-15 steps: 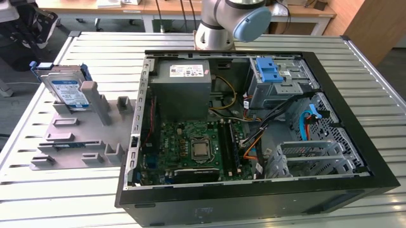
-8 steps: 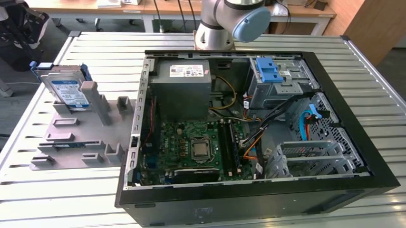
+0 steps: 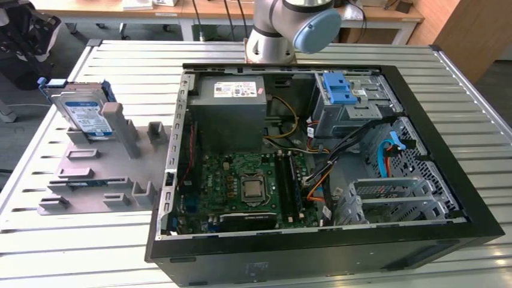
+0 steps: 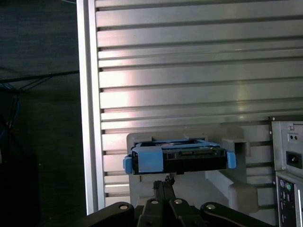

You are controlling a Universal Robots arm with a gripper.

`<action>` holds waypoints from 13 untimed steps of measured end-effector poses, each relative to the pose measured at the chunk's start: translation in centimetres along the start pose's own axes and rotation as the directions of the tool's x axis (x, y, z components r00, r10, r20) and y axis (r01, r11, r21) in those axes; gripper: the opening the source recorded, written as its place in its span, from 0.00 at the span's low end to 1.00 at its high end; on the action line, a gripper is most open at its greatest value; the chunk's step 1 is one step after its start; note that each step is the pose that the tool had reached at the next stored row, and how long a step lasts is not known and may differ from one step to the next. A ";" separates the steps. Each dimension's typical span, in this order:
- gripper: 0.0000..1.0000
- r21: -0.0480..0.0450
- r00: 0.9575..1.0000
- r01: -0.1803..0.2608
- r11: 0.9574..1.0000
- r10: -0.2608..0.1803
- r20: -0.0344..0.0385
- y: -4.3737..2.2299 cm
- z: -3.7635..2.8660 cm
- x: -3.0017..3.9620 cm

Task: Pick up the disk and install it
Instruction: 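Reach for the disk, then pick up the disk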

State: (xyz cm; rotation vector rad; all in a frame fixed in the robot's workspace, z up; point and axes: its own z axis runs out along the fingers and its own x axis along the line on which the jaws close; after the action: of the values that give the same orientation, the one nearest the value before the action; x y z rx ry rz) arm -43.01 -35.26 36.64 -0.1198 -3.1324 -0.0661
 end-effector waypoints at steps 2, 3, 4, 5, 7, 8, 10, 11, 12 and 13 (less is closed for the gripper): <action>0.11 0.000 1.000 0.000 1.000 0.000 0.000 0.00 0.00 0.04; 0.11 0.000 1.000 0.000 1.000 0.000 0.000 -0.01 0.01 0.05; 0.11 0.000 1.000 0.000 1.000 0.000 0.000 -0.01 0.00 0.07; 0.11 0.000 1.000 0.000 1.000 0.000 0.000 -0.01 0.00 0.09; 0.11 0.000 1.000 0.000 1.000 0.000 0.000 -0.01 0.00 0.13; 0.11 0.000 1.000 0.000 1.000 0.000 0.000 -0.01 0.00 0.15; 0.11 0.000 1.000 0.000 1.000 0.000 0.000 -0.01 0.01 0.19; 0.11 0.000 1.000 0.000 1.000 0.000 0.000 -0.02 0.01 0.20; 0.11 0.000 1.000 0.000 1.000 0.000 0.000 -0.02 0.00 0.22; 0.11 0.000 1.000 0.000 1.000 0.000 0.000 -0.02 0.00 0.23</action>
State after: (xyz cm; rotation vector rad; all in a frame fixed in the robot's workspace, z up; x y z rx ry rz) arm -43.25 -35.26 36.64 -0.1197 -3.1324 -0.0661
